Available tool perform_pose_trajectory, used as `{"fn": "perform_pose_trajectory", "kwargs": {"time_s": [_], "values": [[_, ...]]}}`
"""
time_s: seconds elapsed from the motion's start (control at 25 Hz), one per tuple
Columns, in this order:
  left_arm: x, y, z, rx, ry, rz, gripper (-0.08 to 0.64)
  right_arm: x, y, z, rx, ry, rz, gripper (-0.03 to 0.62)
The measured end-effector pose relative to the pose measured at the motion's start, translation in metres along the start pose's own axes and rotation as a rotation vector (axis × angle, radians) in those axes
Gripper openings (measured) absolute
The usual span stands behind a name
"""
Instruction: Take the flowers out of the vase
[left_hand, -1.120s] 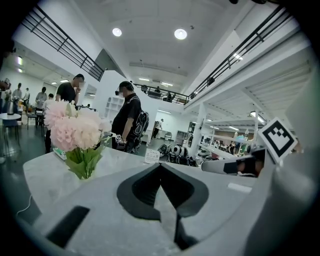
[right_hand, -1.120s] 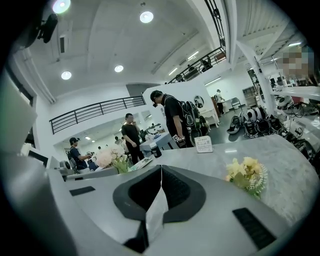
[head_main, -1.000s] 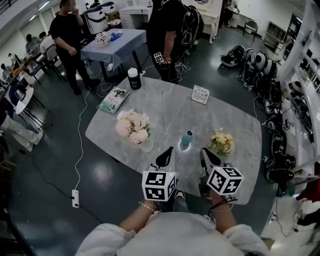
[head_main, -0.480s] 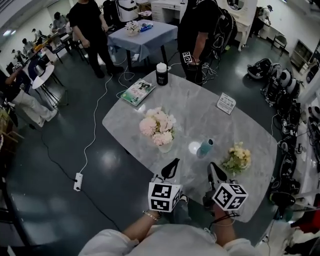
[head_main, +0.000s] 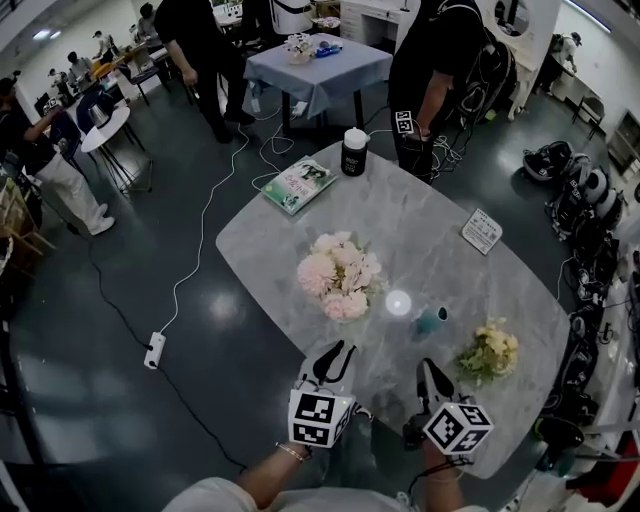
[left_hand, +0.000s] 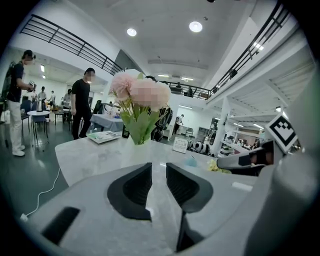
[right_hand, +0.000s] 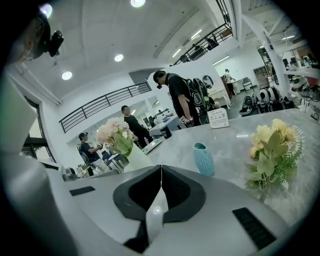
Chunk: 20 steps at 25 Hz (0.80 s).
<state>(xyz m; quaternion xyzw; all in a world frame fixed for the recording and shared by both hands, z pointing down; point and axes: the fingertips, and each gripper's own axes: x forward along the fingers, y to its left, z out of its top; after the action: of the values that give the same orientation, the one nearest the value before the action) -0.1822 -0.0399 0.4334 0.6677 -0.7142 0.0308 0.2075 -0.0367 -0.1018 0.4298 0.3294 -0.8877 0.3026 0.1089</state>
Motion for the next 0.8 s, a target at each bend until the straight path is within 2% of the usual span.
{"fn": "perform_pose_trajectory", "kwargs": {"time_s": [0.24, 0.4, 0.68, 0.8], "values": [[0.018, 0.010, -0.012, -0.011, 0.001, 0.007, 0.118, 0.016, -0.005, -0.014, -0.005, 0.027, 0.011, 0.008], [0.032, 0.018, -0.017, 0.006, -0.008, 0.032, 0.189, 0.026, -0.006, -0.019, -0.025, 0.048, 0.030, 0.008], [0.055, 0.040, -0.018, -0.030, -0.032, 0.065, 0.278, 0.042, -0.005, -0.025, -0.049, 0.068, 0.058, 0.008], [0.065, 0.047, -0.020, -0.019, -0.036, 0.076, 0.321, 0.046, -0.006, -0.029, -0.051, 0.081, 0.068, 0.008]]}}
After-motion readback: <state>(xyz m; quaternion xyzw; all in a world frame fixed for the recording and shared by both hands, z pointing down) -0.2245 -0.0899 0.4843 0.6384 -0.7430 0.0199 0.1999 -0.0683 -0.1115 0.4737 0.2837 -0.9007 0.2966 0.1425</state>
